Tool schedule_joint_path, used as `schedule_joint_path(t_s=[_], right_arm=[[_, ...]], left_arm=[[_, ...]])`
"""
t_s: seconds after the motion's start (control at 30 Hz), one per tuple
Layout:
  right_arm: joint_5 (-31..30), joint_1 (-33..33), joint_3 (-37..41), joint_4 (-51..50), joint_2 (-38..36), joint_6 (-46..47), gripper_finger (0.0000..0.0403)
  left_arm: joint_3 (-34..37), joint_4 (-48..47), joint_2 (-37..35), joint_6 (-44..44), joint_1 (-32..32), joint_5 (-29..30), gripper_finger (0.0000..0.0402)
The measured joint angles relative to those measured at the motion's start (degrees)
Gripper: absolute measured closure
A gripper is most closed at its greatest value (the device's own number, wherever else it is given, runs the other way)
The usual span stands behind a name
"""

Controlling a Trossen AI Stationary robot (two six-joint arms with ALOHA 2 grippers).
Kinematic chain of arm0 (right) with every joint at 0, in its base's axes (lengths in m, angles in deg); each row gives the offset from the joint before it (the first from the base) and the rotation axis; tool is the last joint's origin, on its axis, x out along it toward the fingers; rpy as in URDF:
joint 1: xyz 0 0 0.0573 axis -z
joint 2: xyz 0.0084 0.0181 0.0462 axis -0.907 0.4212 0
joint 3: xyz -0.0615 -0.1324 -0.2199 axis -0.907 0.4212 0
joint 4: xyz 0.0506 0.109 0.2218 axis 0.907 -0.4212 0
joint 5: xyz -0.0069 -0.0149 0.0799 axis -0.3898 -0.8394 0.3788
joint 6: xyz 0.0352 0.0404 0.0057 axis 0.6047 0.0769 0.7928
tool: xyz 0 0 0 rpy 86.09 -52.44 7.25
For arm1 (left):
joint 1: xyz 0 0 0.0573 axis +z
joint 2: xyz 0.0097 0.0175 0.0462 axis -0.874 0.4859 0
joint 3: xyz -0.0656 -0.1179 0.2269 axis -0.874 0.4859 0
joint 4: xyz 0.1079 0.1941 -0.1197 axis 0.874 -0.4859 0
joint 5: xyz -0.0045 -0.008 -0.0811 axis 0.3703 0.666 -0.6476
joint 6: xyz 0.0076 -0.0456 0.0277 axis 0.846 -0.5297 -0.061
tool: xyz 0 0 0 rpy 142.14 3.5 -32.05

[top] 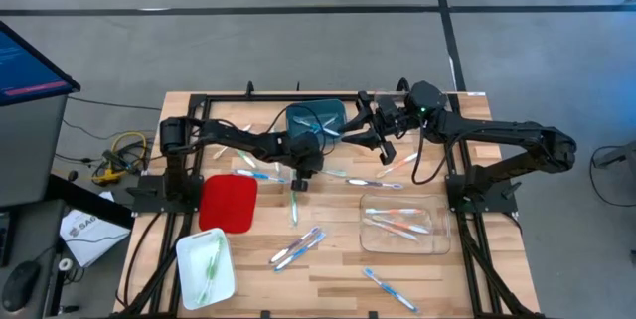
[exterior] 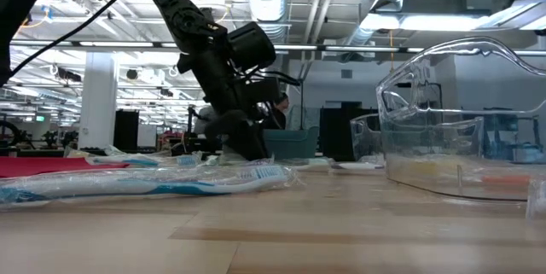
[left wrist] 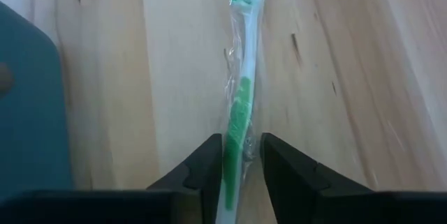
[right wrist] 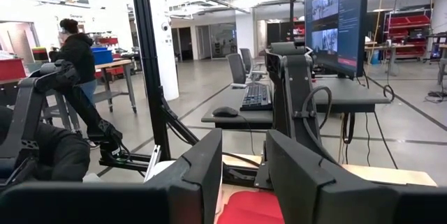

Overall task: Pick & Place Toothbrushes
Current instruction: Put the green toothbrush into the white bin

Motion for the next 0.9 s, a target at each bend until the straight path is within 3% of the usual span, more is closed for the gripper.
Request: schedule_joint_path(t_s=[0.17,0.37,0.6,0.9], right_arm=[[-0.02,-0.01,0.00,0.02,0.00,0.09,0.0294],[-0.01,-0.01,0.04,0.02,0.02,0.09,0.0294],[-0.02,-0.01,0.04,0.02,0.02,0.07,0.0294],[-0.02,-0.01,0.04,0.07,0.02,0.04,0.0294]], left_arm=[[0.05,-0.17,0.07,-0.02,0.02,-0.87,0.0316],[0.22,-1.24,-1.71,-2.42,-0.11,-0.42,0.0387],[0.96,-7.21,-7.84,-7.01,-1.27,1.24,0.0394],[5.07,-7.36,-22.38,-10.81,-5.74,3.17,0.0394]])
